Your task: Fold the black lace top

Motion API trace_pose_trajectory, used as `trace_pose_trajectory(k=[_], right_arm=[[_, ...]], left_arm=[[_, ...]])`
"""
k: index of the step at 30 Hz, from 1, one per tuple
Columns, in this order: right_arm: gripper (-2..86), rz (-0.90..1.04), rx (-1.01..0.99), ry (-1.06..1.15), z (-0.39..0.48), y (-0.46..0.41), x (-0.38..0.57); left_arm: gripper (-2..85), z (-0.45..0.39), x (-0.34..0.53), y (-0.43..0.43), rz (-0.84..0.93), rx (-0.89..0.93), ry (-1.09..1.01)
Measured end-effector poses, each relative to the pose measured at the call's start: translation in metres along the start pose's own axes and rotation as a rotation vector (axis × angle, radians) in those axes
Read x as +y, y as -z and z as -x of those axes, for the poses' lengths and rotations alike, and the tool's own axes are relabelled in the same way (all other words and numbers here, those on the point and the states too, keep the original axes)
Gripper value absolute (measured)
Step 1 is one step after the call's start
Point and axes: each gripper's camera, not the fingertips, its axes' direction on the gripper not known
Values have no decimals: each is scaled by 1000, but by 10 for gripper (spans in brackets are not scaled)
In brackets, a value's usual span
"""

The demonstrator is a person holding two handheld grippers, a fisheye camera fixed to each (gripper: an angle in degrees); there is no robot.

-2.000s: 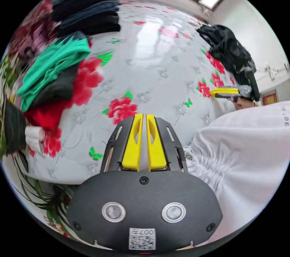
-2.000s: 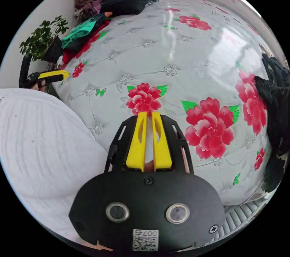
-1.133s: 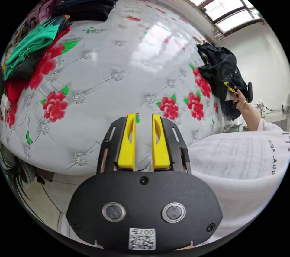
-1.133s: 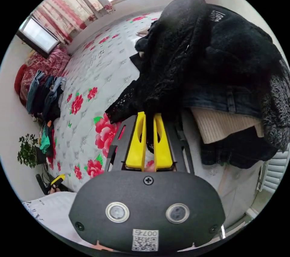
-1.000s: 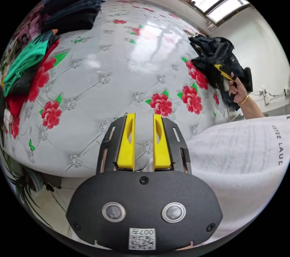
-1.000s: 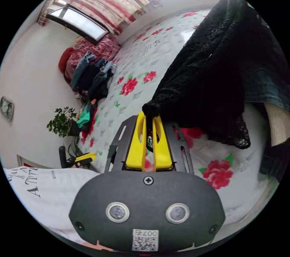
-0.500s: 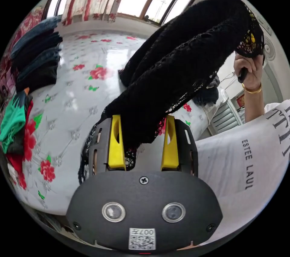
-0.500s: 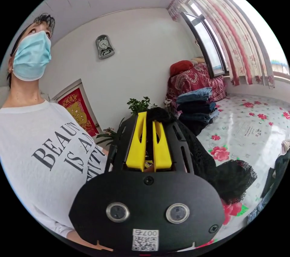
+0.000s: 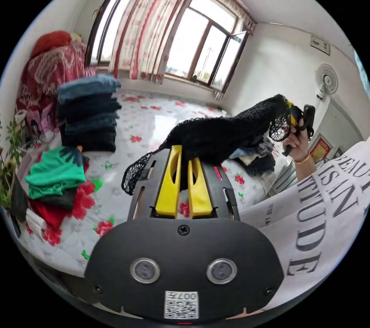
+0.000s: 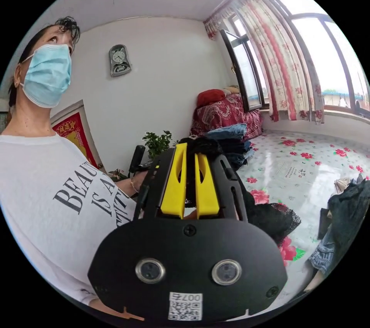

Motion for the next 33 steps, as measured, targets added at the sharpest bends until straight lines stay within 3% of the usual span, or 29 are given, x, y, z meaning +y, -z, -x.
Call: trace_pose_trajectory(k=[4,9,12,15,19,21,23,28,31,33], right_arm=[[-3,-130,47,136,45,16,-39],[-3,-264,164,369,107,31,-95],[-3,-295,288,461,123,18,-126],[-2,-265,411,455,100,-18,-157],[2,-141,632,299,-7,-96,-199],[8,-59,680,138,-79,-125,-201],[19,95,721,-65,-170,-158,-171],[60,354,746,-399,-278,-197,-14],[77,490,752,-617,-303,-207,100],[83,545,752,-749,-304,-205,158]], left_arm=[[-7,-10,-39,78,-217,46,-98],[-5,-53,-98,202,-580,1,-392],[-1,-64,-128,233,-709,-67,-462],[13,-52,-176,222,-715,-135,-432],[81,-1,-261,150,-498,-144,-329],[126,48,-306,78,-232,-181,-229],[124,88,-312,37,-83,-237,-148],[111,177,-230,-9,16,-321,15],[114,217,-140,-46,191,-228,123],[121,223,-60,-83,428,-165,170]])
